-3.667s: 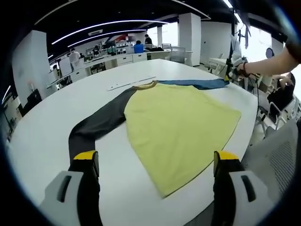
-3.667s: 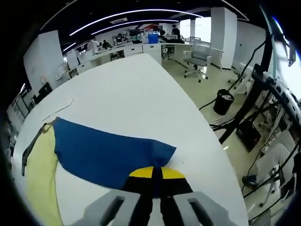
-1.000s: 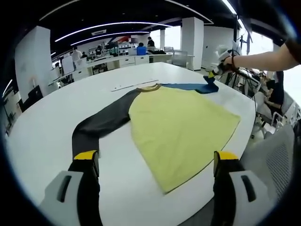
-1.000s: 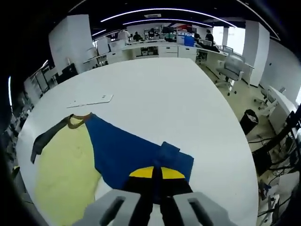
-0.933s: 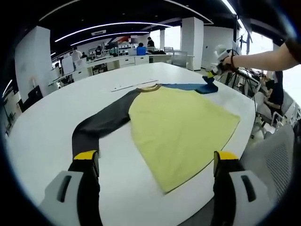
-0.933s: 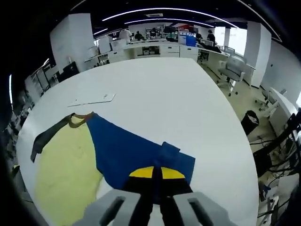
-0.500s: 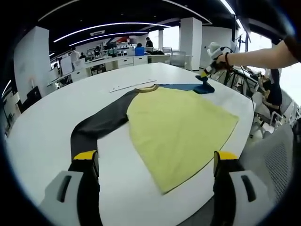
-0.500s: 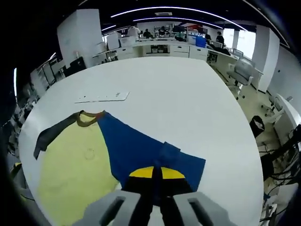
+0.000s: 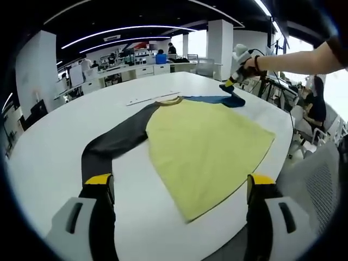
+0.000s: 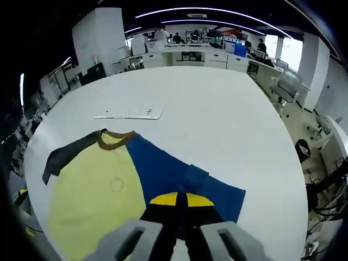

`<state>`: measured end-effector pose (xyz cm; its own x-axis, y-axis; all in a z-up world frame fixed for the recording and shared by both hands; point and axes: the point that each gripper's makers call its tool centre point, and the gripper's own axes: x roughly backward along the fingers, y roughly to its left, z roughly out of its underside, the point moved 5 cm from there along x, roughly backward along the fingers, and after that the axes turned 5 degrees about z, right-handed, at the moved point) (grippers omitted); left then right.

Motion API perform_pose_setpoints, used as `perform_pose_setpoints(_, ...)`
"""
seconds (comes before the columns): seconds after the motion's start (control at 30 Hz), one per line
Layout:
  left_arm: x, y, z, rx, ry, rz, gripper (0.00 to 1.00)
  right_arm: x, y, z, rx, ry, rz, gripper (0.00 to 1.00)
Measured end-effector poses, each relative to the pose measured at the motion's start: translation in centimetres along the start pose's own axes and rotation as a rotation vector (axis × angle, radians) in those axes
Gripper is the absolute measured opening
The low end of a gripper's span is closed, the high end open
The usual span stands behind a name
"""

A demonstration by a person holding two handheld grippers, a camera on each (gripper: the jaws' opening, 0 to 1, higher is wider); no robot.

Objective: Fold the garment on the visible template until the final outline fits inside the template.

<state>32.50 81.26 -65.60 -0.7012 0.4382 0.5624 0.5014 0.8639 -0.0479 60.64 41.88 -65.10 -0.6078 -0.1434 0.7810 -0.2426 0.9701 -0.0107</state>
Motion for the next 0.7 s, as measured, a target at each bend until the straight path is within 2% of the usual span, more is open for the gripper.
perform_pose_setpoints(0.37, -0.4, -0.5, -0.2, -0.004, 0.001, 0.016, 0.99, -0.2, 3.1, -0.5, 0.064, 0.01, -0.03, 0.0)
perform_pose_setpoints(0.7, -0.2, -0.4, 0.0, -0.001, 0.004, 0.009, 0.99, -0.5, 5.6, -1.1, 0.08, 0.007, -0.061, 0.0)
